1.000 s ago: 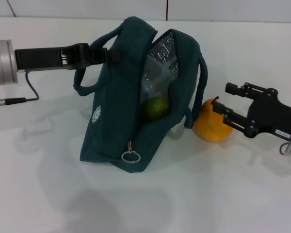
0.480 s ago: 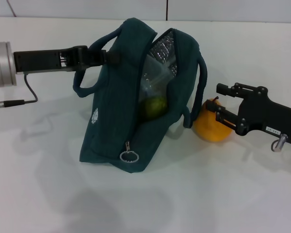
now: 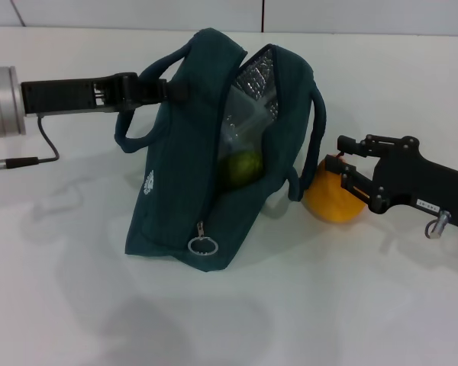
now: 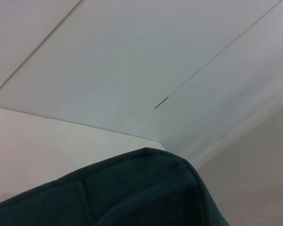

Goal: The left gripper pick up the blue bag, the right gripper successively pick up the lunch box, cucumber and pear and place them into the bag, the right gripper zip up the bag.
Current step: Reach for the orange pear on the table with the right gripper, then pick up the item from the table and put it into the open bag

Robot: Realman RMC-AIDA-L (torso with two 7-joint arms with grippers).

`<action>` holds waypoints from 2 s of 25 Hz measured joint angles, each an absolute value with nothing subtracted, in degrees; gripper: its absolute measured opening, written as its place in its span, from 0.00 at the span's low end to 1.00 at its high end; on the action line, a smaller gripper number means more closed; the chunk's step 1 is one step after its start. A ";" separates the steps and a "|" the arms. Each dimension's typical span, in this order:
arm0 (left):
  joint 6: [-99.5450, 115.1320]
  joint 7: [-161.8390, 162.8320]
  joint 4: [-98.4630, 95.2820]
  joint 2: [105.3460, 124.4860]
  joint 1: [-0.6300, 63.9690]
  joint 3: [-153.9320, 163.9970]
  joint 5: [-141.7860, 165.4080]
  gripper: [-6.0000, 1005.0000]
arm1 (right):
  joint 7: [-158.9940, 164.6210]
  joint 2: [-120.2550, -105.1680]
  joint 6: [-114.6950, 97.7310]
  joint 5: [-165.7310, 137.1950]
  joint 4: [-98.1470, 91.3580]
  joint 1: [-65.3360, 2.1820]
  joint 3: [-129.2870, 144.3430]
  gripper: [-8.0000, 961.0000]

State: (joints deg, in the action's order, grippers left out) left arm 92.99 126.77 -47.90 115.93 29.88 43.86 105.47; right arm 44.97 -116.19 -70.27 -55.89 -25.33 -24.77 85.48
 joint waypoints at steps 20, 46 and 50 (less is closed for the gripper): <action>93.08 126.26 -47.81 116.01 29.47 43.86 105.34 0.06 | 45.28 -116.19 -67.98 -54.01 -25.31 -25.44 87.38 0.20; 93.16 125.59 -47.81 115.68 28.80 43.77 104.59 0.06 | 45.80 -115.28 -77.15 -41.18 -21.57 -24.55 88.62 0.04; 93.17 125.52 -47.81 115.66 28.80 43.77 104.58 0.06 | 46.20 -115.11 -80.35 -39.95 -19.83 -24.27 86.73 0.04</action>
